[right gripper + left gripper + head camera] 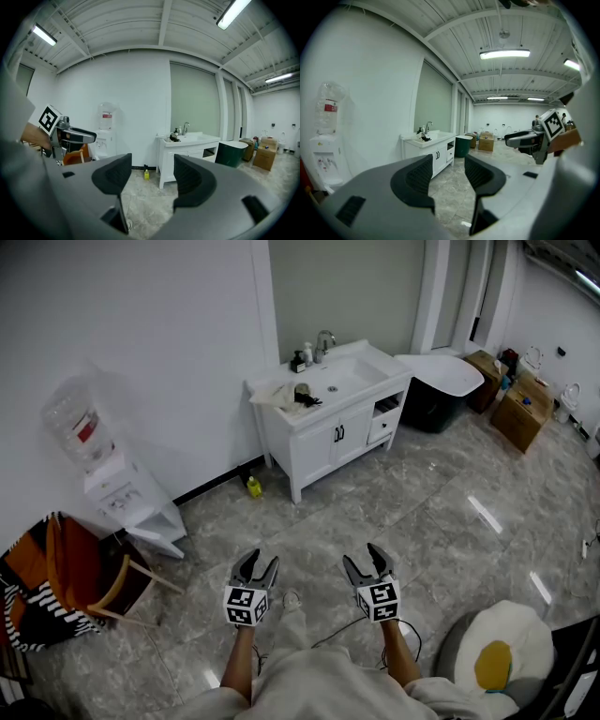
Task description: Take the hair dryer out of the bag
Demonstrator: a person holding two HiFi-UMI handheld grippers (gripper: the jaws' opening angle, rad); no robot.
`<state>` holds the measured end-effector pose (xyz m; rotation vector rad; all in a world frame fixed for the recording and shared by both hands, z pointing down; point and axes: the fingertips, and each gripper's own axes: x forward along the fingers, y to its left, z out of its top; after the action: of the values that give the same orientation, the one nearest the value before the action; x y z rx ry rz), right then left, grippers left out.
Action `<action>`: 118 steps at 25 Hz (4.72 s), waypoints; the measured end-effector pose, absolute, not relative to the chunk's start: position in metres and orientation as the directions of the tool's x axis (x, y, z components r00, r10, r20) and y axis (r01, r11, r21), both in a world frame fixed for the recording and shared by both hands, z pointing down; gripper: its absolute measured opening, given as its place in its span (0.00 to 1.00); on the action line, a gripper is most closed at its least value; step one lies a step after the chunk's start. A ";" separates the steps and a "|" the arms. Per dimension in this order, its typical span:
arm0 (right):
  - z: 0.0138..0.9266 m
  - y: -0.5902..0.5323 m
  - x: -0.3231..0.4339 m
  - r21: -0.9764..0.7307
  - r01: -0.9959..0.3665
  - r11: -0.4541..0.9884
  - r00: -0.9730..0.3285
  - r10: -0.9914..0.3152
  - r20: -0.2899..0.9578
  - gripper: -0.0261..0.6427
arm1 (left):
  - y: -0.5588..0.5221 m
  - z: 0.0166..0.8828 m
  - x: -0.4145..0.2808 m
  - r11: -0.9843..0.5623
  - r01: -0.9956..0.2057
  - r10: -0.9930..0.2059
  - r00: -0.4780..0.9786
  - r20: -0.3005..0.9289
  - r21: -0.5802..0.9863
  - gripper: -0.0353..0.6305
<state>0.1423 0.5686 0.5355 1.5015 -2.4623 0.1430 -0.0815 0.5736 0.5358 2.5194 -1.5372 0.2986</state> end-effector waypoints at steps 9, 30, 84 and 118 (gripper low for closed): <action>0.540 0.490 0.137 0.041 -0.896 0.441 -0.415 -0.868 0.273 0.42 | 0.494 0.546 -0.086 -0.468 -0.882 -0.844 0.464 0.268 0.056 0.35; 0.525 0.257 0.076 0.088 -0.905 0.416 -0.376 -0.879 0.292 0.41 | 0.247 0.533 -0.140 -0.504 -0.861 -0.827 0.504 0.248 0.069 0.35; 0.566 -0.091 0.082 0.055 -0.903 0.426 -0.386 -0.860 0.335 0.41 | -0.117 0.550 -0.115 -0.543 -0.839 -0.796 0.529 0.293 0.039 0.35; 0.613 -0.287 0.072 -0.020 -0.837 0.547 -0.501 -0.751 0.430 0.40 | -0.302 0.601 -0.064 -0.571 -0.818 -0.718 0.540 0.440 0.072 0.35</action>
<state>0.0716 -0.2868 0.6127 1.3002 -2.4143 0.3188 -0.0637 -0.3023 0.6013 2.5102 -1.2825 0.5348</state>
